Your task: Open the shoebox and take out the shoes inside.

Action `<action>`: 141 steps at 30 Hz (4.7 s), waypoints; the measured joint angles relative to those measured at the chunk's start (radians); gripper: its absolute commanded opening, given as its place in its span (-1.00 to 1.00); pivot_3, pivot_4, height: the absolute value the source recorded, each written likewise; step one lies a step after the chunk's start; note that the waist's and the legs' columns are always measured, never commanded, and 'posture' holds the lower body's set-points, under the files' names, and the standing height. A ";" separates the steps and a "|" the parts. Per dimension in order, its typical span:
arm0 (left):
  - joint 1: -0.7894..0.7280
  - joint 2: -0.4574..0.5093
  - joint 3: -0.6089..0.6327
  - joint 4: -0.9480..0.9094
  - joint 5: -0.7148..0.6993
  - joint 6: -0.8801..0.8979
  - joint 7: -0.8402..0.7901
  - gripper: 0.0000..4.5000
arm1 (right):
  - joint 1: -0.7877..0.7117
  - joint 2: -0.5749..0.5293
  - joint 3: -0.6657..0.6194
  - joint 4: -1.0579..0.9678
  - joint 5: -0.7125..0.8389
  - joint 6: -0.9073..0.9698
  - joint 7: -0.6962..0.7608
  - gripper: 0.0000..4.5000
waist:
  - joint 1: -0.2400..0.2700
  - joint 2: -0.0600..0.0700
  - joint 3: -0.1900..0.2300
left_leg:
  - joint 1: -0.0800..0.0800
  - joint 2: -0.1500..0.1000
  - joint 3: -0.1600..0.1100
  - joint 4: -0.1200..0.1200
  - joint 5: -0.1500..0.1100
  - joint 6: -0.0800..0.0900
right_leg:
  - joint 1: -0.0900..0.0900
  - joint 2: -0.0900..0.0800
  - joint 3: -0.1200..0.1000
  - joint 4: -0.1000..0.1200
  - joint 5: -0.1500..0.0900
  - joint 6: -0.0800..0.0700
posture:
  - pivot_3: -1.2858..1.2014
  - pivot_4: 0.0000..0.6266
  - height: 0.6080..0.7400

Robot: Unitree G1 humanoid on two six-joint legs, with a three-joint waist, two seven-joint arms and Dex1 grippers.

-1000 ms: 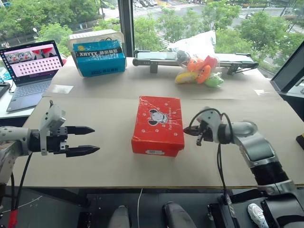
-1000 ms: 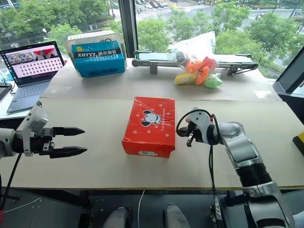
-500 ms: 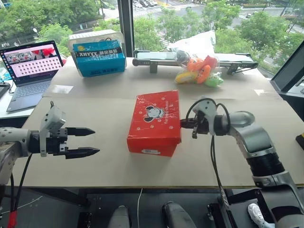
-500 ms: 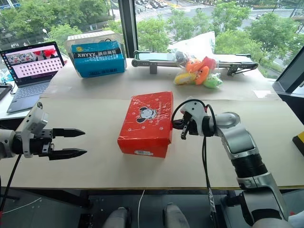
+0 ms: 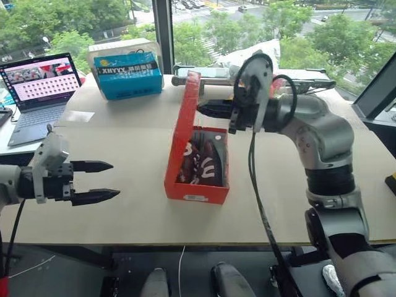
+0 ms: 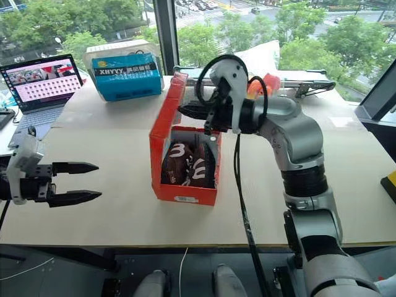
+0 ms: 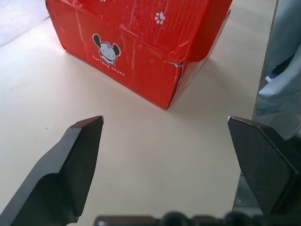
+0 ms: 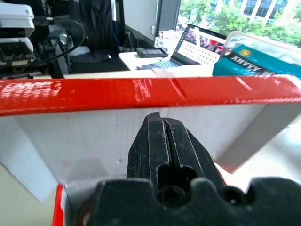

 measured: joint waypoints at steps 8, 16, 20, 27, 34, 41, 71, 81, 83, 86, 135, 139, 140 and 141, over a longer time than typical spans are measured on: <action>0.056 0.026 0.183 -0.089 -0.078 0.098 0.011 1.00 | -0.098 0.221 0.102 0.289 -0.115 -0.172 -0.045 -0.97 | 0.000 0.000 0.000 | 0.000 0.001 0.000 0.000 0.000 0.000 | 0.000 0.000 -0.001 0.001 0.000 0.000 | 0.03 -0.52 0.94; 0.085 0.041 0.217 -0.112 -0.099 0.117 -0.004 1.00 | -0.178 0.335 0.117 0.518 -0.185 -0.298 -0.064 -0.97 | -0.001 0.001 0.000 | 0.000 0.001 -0.001 -0.001 0.000 0.000 | 0.000 0.000 -0.002 0.000 0.000 -0.001 | 0.03 -0.52 0.94; 0.079 0.040 0.200 -0.109 -0.097 0.104 0.000 1.00 | -0.155 0.297 0.117 0.473 -0.196 -0.284 -0.059 -0.97 | 0.001 0.001 0.000 | 0.000 0.001 -0.001 -0.001 0.000 0.000 | 0.000 0.000 -0.002 0.001 0.000 -0.001 | 0.03 -0.52 0.94; 0.038 -0.045 0.025 -0.066 -0.031 0.010 0.037 1.00 | 0.123 0.033 0.138 0.002 -0.193 0.012 -0.039 -0.75 | 0.015 0.000 0.000 | -0.001 0.000 0.000 0.000 0.000 0.000 | -0.001 -0.001 -0.001 0.000 -0.001 0.000 | 0.03 -0.52 0.94; -0.025 -0.075 -0.086 -0.066 0.009 -0.050 0.070 1.00 | 0.188 -0.023 0.143 -0.265 -0.195 0.372 -0.181 0.25 | -0.002 0.000 0.000 | 0.001 0.001 -0.001 -0.001 0.000 0.000 | -0.001 0.002 0.000 0.002 0.000 -0.002 | 0.03 -0.52 0.94; -0.054 -0.076 -0.112 -0.055 0.010 -0.052 0.077 1.00 | 0.202 -0.048 0.185 -0.372 -0.229 0.614 -0.342 0.98 | 0.001 0.000 0.000 | 0.001 0.001 0.000 0.000 0.000 0.000 | -0.001 0.001 0.000 0.001 0.000 -0.002 | 0.03 -0.52 0.94; -0.119 -0.089 -0.179 -0.054 0.020 -0.046 0.119 1.00 | 0.249 0.032 0.265 -0.249 -0.241 0.582 -0.455 0.70 | 0.001 -0.005 -0.004 | 0.007 0.001 -0.001 0.000 0.000 0.000 | 0.006 0.002 0.000 0.000 -0.001 -0.001 | 0.03 -0.52 0.94; -0.131 -0.089 -0.179 -0.066 0.004 -0.027 0.144 1.00 | 0.248 0.053 0.236 -0.197 -0.235 0.570 -0.451 -0.65 | 0.000 -0.005 -0.004 | 0.015 0.001 -0.001 -0.002 0.000 0.000 | 0.014 0.001 0.000 -0.002 -0.005 -0.008 | 0.03 -0.52 0.94; -0.132 -0.089 -0.179 -0.071 0.003 -0.018 0.148 1.00 | 0.246 0.052 0.236 -0.191 -0.235 0.566 -0.449 -0.82 | -0.001 -0.005 -0.004 | 0.016 0.001 -0.001 -0.002 0.000 0.000 | 0.015 0.001 0.000 -0.002 -0.005 -0.008 | 0.03 -0.52 0.94; -0.133 -0.089 -0.179 -0.073 0.003 -0.016 0.152 1.00 | 0.246 0.049 0.236 -0.183 -0.234 0.555 -0.444 -0.84 | -0.001 -0.005 -0.004 | 0.018 0.001 -0.001 -0.002 0.000 0.000 | 0.016 0.001 0.000 -0.002 -0.005 -0.009 | 0.03 -0.52 0.94; -0.210 -0.092 -0.235 -0.007 0.045 -0.026 0.104 1.00 | -0.069 0.304 -0.879 -0.092 -0.102 0.832 -0.762 -0.84 | 0.002 -0.001 -0.001 | -0.006 0.000 -0.001 -0.003 0.000 0.000 | -0.004 0.000 -0.002 -0.005 -0.001 0.000 | 0.03 -0.52 0.94; -0.217 -0.101 -0.245 -0.006 0.045 -0.026 0.100 1.00 | -0.073 0.274 -1.056 0.107 -0.011 0.651 -0.745 -0.84 | 0.000 0.000 0.000 | -0.006 0.000 -0.001 -0.003 0.000 0.000 | -0.003 0.000 -0.001 -0.005 -0.001 0.000 | 0.03 -0.52 0.94; -0.220 -0.101 -0.248 -0.005 0.046 -0.026 0.098 1.00 | -0.073 0.259 -1.081 0.167 0.014 0.597 -0.733 -0.84 | -0.001 0.001 0.000 | -0.006 0.000 -0.001 -0.003 0.000 0.000 | -0.003 0.000 -0.001 -0.006 -0.001 0.000 | 0.03 -0.52 0.94; -0.225 -0.102 -0.253 -0.004 0.046 -0.026 0.097 1.00 | -0.073 0.240 -1.102 0.236 0.033 0.523 -0.725 -0.84 | -0.001 0.001 0.000 | -0.006 0.000 -0.001 -0.004 0.000 0.000 | -0.003 0.000 -0.001 -0.006 -0.001 0.000 | 0.03 -0.52 0.94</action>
